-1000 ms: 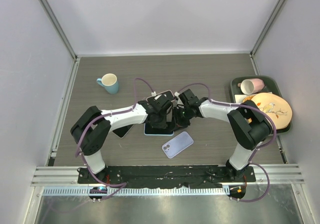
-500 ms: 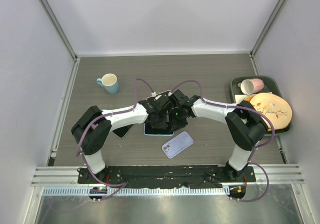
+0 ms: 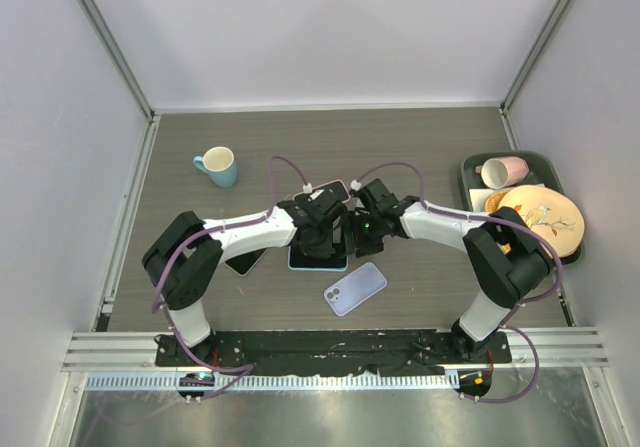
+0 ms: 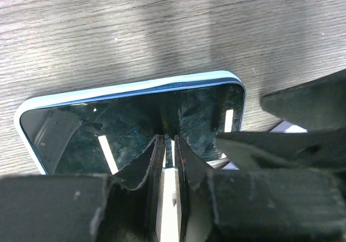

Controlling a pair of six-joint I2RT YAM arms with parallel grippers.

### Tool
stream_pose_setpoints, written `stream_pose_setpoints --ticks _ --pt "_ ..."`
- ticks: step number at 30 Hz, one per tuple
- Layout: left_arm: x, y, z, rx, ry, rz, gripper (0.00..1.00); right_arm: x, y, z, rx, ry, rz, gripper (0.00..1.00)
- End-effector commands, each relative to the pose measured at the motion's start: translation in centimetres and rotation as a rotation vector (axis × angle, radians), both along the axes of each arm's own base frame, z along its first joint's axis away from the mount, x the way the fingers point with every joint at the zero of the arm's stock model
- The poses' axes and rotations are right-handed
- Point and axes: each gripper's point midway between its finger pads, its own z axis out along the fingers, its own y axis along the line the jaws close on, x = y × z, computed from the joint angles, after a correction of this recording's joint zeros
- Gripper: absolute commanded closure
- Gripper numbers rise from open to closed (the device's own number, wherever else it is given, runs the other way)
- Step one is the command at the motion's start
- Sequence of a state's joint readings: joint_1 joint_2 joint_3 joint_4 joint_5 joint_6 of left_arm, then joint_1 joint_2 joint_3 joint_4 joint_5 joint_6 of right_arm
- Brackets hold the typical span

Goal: Put the phone into the phone case

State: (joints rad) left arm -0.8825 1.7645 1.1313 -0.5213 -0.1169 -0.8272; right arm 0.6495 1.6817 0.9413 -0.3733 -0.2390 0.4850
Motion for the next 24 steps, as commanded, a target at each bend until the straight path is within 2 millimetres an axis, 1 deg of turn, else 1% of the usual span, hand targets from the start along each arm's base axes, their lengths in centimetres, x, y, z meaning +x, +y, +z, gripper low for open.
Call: stream_pose_setpoints --ticks 1,2,5,6,9,14,16,17,19,20,24 --pt "-0.8 2.0 -1.3 0.102 0.02 -0.013 0.84 0.1 -2.5 -1.8 0.036 0.03 -0.038 0.41" --pt "-0.6 2.0 -1.3 0.101 0.017 -0.011 0.84 0.9 -2.8 -1.5 0.064 0.028 -0.062 0.41" --pt "-0.3 1.4 -1.3 0.088 0.014 -0.013 0.85 1.1 -2.2 -1.4 0.128 0.06 -0.053 0.42" --pt "-0.2 1.3 -1.4 0.089 0.016 -0.015 0.85 1.0 -2.2 -2.1 0.124 0.08 -0.051 0.43" --pt "-0.1 0.8 -1.6 0.087 0.029 -0.021 0.85 0.9 -1.8 -2.9 0.136 0.104 -0.04 0.47" --pt "0.0 0.8 -1.7 0.105 0.041 -0.017 0.86 0.6 -3.1 -5.6 0.05 0.136 -0.07 0.54" --pt "-0.1 1.0 -1.8 0.115 0.041 -0.02 0.86 0.4 -3.2 -6.2 0.037 0.149 -0.071 0.56" --pt "0.0 1.0 -1.9 0.122 0.041 -0.02 0.86 0.3 -3.5 -6.8 0.017 0.161 -0.078 0.57" --pt "0.0 1.1 -2.0 0.133 0.045 -0.023 0.87 0.4 -3.9 -7.4 -0.015 0.167 -0.084 0.61" --pt "0.1 1.0 -1.9 0.137 0.046 -0.028 0.87 0.1 -4.4 -8.0 -0.047 0.179 -0.081 0.62" --pt "0.1 1.1 -2.4 0.162 0.063 -0.037 0.87 -0.5 -5.2 -8.7 -0.102 0.196 -0.065 0.66"
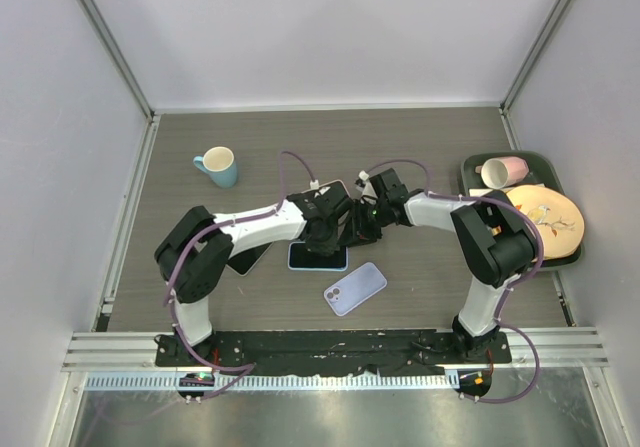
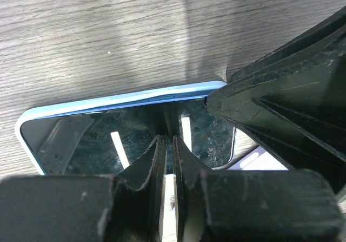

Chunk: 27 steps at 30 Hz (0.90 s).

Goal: Put the phone into the phone case

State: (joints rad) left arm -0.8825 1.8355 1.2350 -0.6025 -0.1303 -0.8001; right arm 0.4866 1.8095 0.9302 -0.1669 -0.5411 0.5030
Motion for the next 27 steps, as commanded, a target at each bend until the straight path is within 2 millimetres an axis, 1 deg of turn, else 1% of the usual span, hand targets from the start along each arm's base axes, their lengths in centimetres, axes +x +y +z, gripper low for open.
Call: stream_pose_setpoints --ticks 1,5,7,12,14,15,17,19,20,22,23,27 --pt "-0.7 1.6 -2.4 0.109 0.049 -0.017 0.87 -3.9 -6.1 -8.0 -0.364 0.115 0.003 0.67" --pt "-0.7 1.5 -2.4 0.114 0.051 -0.025 0.88 -4.3 -5.8 -7.2 -0.329 0.103 0.009 0.67" --pt "-0.6 1.5 -2.3 0.115 0.049 -0.026 0.88 -4.4 -5.8 -6.7 -0.319 0.097 0.005 0.64" --pt "-0.5 1.1 -2.3 0.1 0.052 -0.028 0.88 -4.7 -6.1 -6.2 -0.328 0.087 0.004 0.58" --pt "-0.5 1.1 -2.2 0.098 0.049 -0.028 0.88 -4.8 -5.8 -5.6 -0.3 0.081 0.009 0.57" --pt "-0.5 1.1 -2.1 0.098 0.047 -0.027 0.88 -5.0 -5.5 -5.4 -0.278 0.086 0.016 0.54" --pt "-0.4 1.2 -1.9 0.098 0.036 -0.023 0.88 -5.1 -4.5 -4.4 -0.211 0.076 0.037 0.5" --pt "-0.4 1.5 -1.8 0.097 0.025 -0.017 0.88 -5.5 -3.8 -3.8 -0.159 0.079 0.063 0.47" --pt "-0.3 1.6 -1.3 0.089 0.006 -0.01 0.87 -5.7 -3.8 -3.8 -0.157 0.084 0.072 0.47" --pt "-0.3 1.9 -1.1 0.079 -0.012 0.001 0.86 -5.8 -4.0 -3.8 -0.167 0.091 0.076 0.46" --pt "-0.2 2.0 -0.5 0.067 -0.027 0.008 0.85 -5.8 -4.2 -3.9 -0.177 0.088 0.071 0.46" --pt "-0.3 2.0 -0.5 0.054 -0.026 0.015 0.85 -6.8 -4.9 -4.2 -0.202 0.104 0.071 0.46"
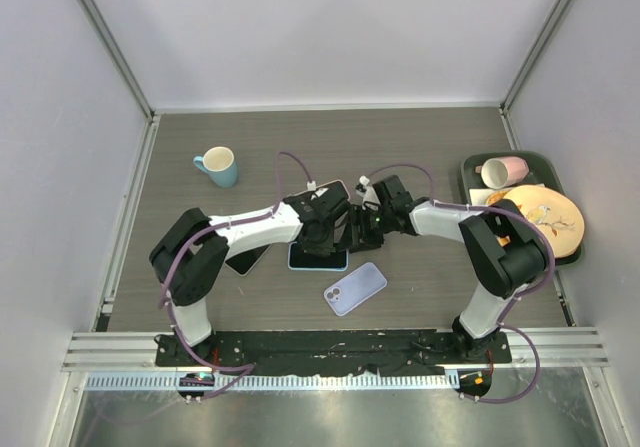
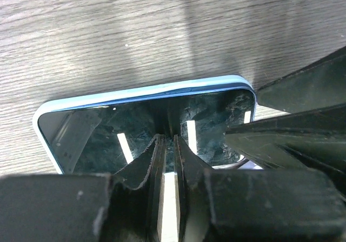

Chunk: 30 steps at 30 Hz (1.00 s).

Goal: Put the phone into the phone case

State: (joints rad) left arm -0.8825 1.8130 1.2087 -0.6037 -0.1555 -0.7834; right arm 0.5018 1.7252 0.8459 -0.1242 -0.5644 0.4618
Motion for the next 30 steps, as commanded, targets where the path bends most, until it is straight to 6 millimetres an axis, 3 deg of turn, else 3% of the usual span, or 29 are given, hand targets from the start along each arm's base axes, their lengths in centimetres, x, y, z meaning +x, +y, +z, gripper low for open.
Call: stream_pose_setpoints --ticks 1,10,16,20,26,27,30 --pt "-0.3 0.9 -0.7 0.025 -0.005 0.02 0.85 -5.3 -4.9 -5.1 -0.241 0.157 0.01 0.46" --pt "-1.0 0.5 -1.9 0.009 0.039 0.02 0.85 -8.2 -4.8 -6.3 -0.286 0.201 0.057 0.56" --pt "-1.1 0.3 -1.8 0.002 0.039 0.023 0.85 -8.7 -4.4 -7.9 -0.382 0.187 0.077 0.69" --pt "-1.3 -0.1 -1.6 -0.006 0.039 0.014 0.85 -7.6 -5.2 -8.7 -0.489 0.137 0.043 0.8" --pt "-1.3 -0.4 -1.4 -0.009 0.034 0.013 0.85 -6.8 -6.9 -8.5 -0.683 0.057 0.034 0.83" --pt "-1.3 -0.6 -1.3 -0.014 0.03 0.013 0.85 -6.7 -8.1 -8.9 -0.761 0.042 0.026 0.84" --pt "-1.2 -0.7 -1.1 -0.019 0.024 0.012 0.85 -6.8 -9.3 -9.9 -0.868 0.018 0.037 0.9"
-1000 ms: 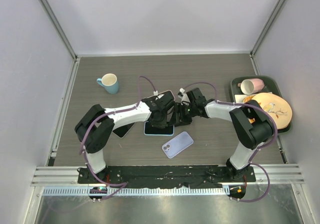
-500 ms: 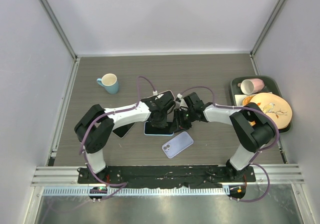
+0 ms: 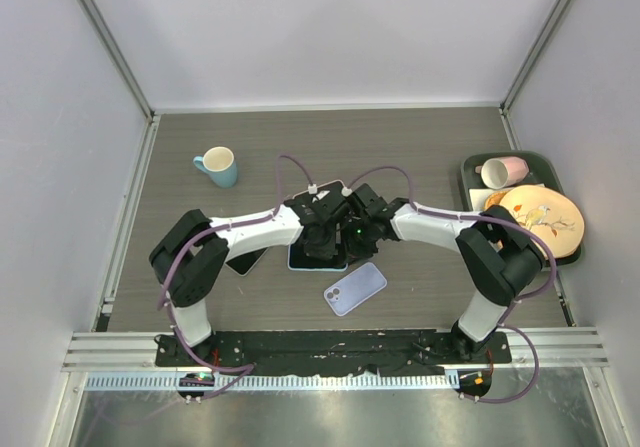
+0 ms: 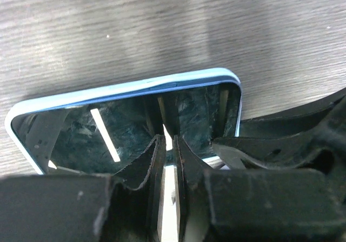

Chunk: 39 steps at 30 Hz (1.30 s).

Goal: Put the phone into the phone case

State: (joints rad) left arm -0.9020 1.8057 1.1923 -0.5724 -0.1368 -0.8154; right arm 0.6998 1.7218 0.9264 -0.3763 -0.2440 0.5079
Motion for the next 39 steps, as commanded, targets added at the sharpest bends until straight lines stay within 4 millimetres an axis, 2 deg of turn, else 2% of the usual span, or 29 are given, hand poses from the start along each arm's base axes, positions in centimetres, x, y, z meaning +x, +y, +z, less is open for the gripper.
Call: stream_pose_setpoints --ticks 1,4,6,9,13,14,15,16,17,19,20,22,23,26,33,39 --pt "-0.4 0.3 -1.1 0.02 0.016 0.007 0.85 -3.5 -9.5 -8.5 -0.564 0.022 0.03 0.95" --pt "-0.4 0.4 -1.1 0.026 0.013 0.008 0.85 -4.0 -9.6 -9.5 -0.586 0.033 0.035 0.99" --pt "-0.4 0.5 -1.0 0.027 0.01 0.009 0.85 -3.8 -9.5 -9.3 -0.585 0.016 0.035 0.99" --pt "-0.3 0.7 -0.8 0.035 0.001 0.011 0.85 -2.9 -8.5 -7.8 -0.527 -0.026 0.023 0.98" --pt "-0.1 0.9 -0.3 0.031 -0.024 0.015 0.84 -1.8 -5.7 -4.8 -0.351 -0.059 0.012 0.91" --pt "0.0 1.1 0.0 0.029 -0.036 0.018 0.83 -1.0 -4.7 -3.3 -0.283 -0.101 0.008 0.85" --pt "0.1 1.2 0.3 0.026 -0.045 0.022 0.83 -0.7 -4.4 -2.5 -0.249 -0.114 0.005 0.79" --pt "0.2 1.3 0.4 0.025 -0.051 0.024 0.82 0.0 -4.4 -1.7 -0.221 -0.135 -0.016 0.68" --pt "0.2 1.4 0.7 0.02 -0.062 0.027 0.81 0.2 -3.4 -0.1 -0.143 -0.147 -0.012 0.63" --pt "0.4 1.6 1.0 0.019 -0.08 0.032 0.79 0.9 -3.2 1.4 -0.074 -0.164 -0.031 0.47" --pt "0.4 1.6 1.1 0.017 -0.086 0.033 0.78 1.4 -3.0 2.5 0.004 -0.167 -0.044 0.44" --pt "0.5 1.5 1.4 0.009 -0.097 0.032 0.76 1.5 -3.1 2.9 0.075 -0.147 -0.06 0.38" --pt "0.7 1.4 1.5 0.005 -0.104 0.032 0.76 2.3 -3.2 3.4 0.128 -0.152 -0.077 0.37" --pt "0.9 1.0 1.4 -0.002 -0.102 0.023 0.74 2.4 -2.8 3.5 0.203 -0.113 -0.069 0.36" --pt "1.4 -0.3 0.4 0.0 -0.077 -0.004 0.74 2.7 -1.6 1.9 0.289 -0.04 -0.067 0.47" --pt "1.7 -0.5 0.0 0.028 -0.066 -0.014 0.74 3.6 -1.3 0.2 0.265 -0.018 -0.084 0.54"
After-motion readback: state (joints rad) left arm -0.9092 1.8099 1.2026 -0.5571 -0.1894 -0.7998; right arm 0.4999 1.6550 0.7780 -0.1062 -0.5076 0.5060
